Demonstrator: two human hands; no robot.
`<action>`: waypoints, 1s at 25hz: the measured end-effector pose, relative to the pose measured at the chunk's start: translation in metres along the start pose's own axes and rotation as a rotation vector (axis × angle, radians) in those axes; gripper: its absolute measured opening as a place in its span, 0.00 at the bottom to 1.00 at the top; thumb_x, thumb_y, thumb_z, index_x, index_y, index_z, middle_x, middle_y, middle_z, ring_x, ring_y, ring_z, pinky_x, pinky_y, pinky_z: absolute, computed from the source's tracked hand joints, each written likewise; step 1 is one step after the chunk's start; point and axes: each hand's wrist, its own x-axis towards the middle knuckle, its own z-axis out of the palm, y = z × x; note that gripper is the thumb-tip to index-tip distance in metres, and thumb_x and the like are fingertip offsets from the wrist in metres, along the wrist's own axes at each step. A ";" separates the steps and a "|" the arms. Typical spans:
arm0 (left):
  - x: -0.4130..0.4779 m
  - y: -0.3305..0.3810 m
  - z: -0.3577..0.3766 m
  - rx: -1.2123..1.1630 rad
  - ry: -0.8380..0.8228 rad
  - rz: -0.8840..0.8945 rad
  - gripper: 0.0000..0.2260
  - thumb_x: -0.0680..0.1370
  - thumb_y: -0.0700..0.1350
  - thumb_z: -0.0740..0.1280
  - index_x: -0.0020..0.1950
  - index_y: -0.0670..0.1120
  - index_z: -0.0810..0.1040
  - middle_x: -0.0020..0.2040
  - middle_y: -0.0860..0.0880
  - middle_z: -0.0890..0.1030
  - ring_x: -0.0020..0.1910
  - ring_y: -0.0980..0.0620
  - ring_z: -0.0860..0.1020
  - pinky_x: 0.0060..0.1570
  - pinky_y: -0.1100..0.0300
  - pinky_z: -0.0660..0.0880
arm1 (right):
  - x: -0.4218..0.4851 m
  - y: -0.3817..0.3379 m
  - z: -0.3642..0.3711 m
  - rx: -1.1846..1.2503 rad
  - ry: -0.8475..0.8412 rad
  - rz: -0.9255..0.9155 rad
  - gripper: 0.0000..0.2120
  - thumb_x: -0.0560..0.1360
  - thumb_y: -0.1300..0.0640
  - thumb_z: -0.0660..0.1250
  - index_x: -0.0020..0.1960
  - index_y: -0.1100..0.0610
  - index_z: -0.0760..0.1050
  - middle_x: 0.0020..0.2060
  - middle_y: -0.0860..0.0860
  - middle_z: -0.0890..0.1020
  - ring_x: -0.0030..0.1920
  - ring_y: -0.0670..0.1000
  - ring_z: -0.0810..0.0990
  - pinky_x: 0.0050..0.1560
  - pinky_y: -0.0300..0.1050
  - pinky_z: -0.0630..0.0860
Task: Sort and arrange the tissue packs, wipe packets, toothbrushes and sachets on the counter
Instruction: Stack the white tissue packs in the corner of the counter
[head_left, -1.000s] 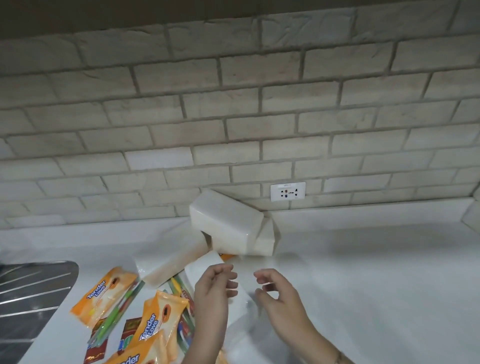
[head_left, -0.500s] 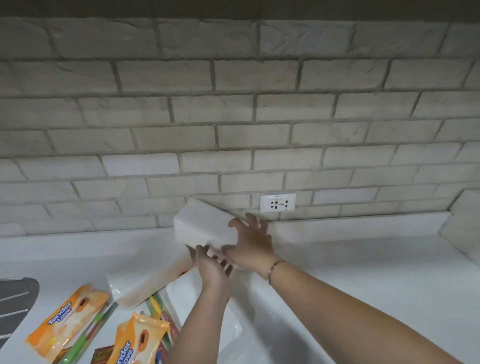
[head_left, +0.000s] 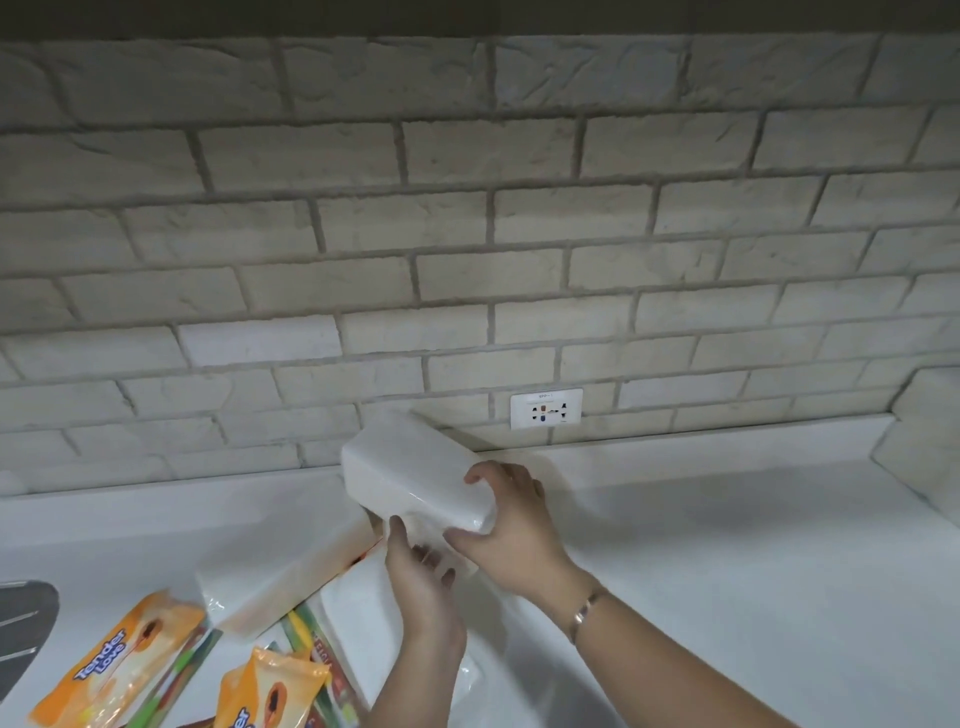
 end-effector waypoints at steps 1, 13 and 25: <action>-0.012 -0.001 -0.004 0.025 -0.034 0.021 0.19 0.81 0.61 0.62 0.62 0.50 0.79 0.54 0.47 0.83 0.50 0.49 0.81 0.47 0.53 0.75 | -0.015 0.000 -0.004 0.019 0.063 -0.041 0.25 0.66 0.43 0.76 0.61 0.41 0.71 0.60 0.44 0.71 0.61 0.49 0.68 0.60 0.35 0.66; -0.099 -0.023 0.010 0.170 -0.493 0.027 0.36 0.62 0.51 0.79 0.69 0.44 0.76 0.61 0.36 0.82 0.60 0.32 0.81 0.64 0.31 0.74 | -0.135 0.021 -0.106 0.507 0.263 0.160 0.28 0.68 0.32 0.70 0.65 0.37 0.72 0.63 0.38 0.77 0.65 0.42 0.76 0.67 0.52 0.75; -0.161 -0.103 0.097 0.495 -0.989 -0.279 0.30 0.71 0.53 0.76 0.69 0.42 0.76 0.62 0.36 0.82 0.61 0.33 0.81 0.66 0.33 0.73 | -0.196 0.082 -0.210 0.882 0.392 0.414 0.32 0.65 0.54 0.78 0.68 0.47 0.73 0.50 0.56 0.88 0.50 0.60 0.88 0.54 0.57 0.83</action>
